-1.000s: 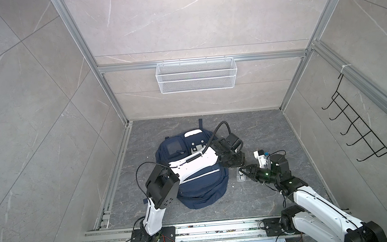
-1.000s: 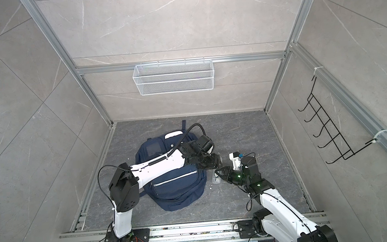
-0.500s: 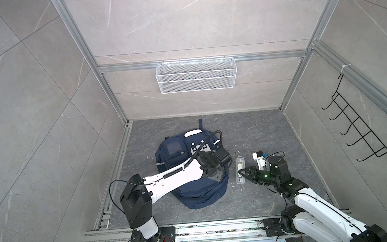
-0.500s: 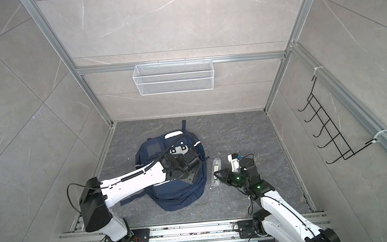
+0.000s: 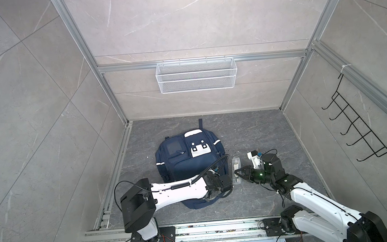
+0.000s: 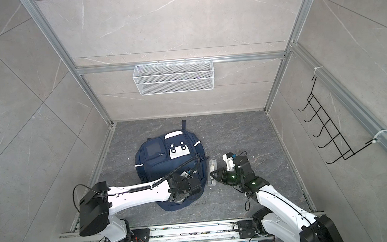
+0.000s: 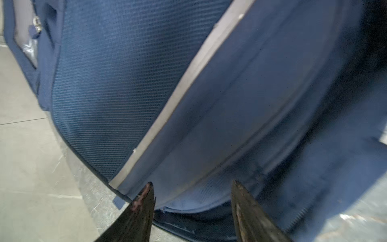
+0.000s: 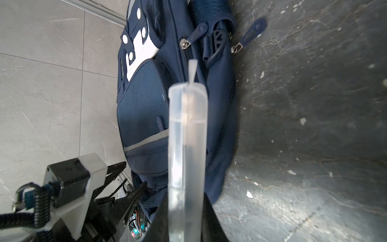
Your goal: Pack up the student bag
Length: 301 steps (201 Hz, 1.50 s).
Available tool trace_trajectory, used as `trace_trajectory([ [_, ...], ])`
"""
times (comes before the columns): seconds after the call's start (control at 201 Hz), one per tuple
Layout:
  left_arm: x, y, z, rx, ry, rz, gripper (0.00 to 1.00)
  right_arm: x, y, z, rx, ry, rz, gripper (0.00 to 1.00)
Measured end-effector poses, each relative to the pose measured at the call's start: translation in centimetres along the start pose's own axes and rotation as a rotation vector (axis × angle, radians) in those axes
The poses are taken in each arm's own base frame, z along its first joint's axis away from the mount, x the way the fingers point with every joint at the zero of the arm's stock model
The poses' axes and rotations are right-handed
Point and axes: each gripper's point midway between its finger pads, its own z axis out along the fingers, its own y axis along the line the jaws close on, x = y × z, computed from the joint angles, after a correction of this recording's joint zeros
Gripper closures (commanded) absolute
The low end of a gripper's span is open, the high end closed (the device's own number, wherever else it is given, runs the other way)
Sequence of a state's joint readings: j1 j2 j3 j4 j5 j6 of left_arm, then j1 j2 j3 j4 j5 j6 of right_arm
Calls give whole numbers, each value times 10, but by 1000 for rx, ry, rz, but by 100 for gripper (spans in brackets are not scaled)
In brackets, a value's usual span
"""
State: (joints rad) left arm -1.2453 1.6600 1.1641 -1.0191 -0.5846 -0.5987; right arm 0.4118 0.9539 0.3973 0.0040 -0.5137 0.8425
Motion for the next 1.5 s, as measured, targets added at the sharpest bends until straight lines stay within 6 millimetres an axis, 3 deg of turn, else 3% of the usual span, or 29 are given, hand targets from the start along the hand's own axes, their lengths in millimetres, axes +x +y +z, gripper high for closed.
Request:
trace_trajectory([
  [0.333, 5, 1, 18, -49, 26, 11, 44, -1, 0, 0, 10, -13, -10, 90],
  [0.627, -5, 2, 19, -22, 22, -14, 68, -1, 2, 0, 8, -18, -17, 91],
  [0.767, -25, 6, 6, -10, -13, -15, 81, 1, 4, -1, 7, -16, -21, 91],
  [0.946, -69, 10, -26, 42, -107, -29, 100, 1, 11, -4, -9, -22, -37, 92],
  [1.05, -92, 9, -35, 72, -147, -44, 100, 1, 13, -4, -14, -25, -42, 92],
  [1.304, -125, 7, -39, 150, -151, -86, 100, 5, 24, -1, -43, -18, -27, 93],
  [1.498, -143, 11, -50, 255, -162, -148, 100, 9, 31, 25, -67, 12, 13, 93],
])
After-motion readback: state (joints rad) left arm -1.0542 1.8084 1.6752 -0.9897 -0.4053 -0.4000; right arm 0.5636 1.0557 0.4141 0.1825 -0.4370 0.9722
